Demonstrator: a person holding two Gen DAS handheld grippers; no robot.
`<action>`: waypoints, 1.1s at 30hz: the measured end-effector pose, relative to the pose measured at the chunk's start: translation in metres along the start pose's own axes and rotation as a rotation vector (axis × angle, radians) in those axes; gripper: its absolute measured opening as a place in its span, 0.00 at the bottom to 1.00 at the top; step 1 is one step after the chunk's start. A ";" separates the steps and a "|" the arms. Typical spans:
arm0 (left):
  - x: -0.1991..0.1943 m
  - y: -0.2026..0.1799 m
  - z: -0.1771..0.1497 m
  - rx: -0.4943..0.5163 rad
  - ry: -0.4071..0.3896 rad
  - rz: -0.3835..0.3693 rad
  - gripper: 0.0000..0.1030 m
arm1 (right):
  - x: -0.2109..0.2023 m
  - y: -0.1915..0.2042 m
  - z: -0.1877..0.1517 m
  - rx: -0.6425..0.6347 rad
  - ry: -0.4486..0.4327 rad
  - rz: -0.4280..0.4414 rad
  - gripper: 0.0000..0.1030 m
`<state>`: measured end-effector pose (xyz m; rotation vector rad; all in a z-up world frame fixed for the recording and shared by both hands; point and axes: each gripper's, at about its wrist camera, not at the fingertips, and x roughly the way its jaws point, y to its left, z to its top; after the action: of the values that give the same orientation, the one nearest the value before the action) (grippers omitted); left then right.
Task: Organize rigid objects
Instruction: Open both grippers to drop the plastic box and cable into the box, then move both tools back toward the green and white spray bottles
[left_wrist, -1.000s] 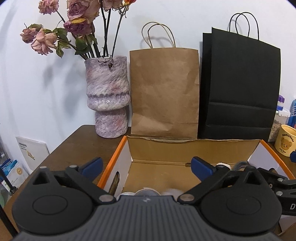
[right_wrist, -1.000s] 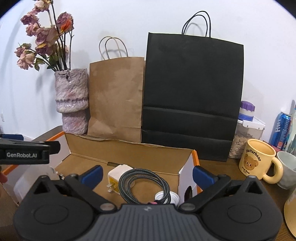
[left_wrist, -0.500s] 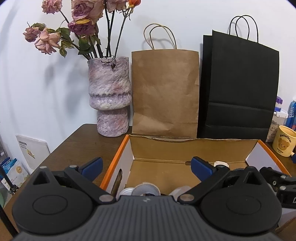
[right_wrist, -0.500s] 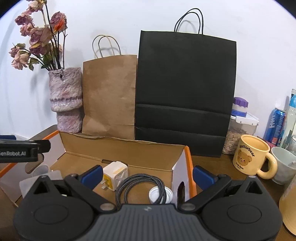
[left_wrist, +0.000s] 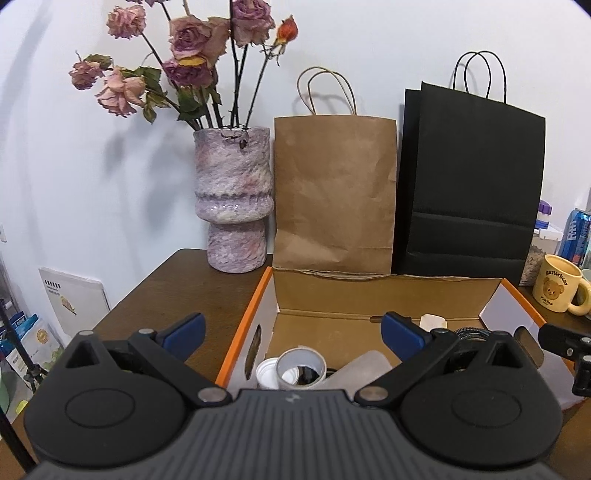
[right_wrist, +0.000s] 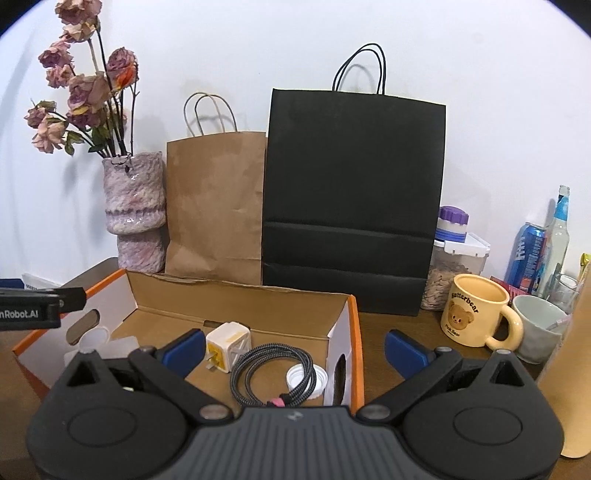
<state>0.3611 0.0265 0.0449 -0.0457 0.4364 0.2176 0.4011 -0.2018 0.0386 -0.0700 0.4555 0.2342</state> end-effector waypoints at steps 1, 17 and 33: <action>-0.003 0.001 0.000 -0.002 -0.002 -0.001 1.00 | -0.003 0.000 -0.001 0.000 -0.002 0.000 1.00; -0.069 0.020 -0.014 0.018 -0.006 -0.015 1.00 | -0.071 0.019 -0.019 -0.038 -0.023 -0.008 1.00; -0.140 0.033 -0.057 0.071 0.032 -0.059 1.00 | -0.147 0.044 -0.063 -0.053 -0.005 0.031 1.00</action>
<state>0.2069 0.0255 0.0531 0.0071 0.4738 0.1435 0.2360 -0.1971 0.0467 -0.1146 0.4455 0.2766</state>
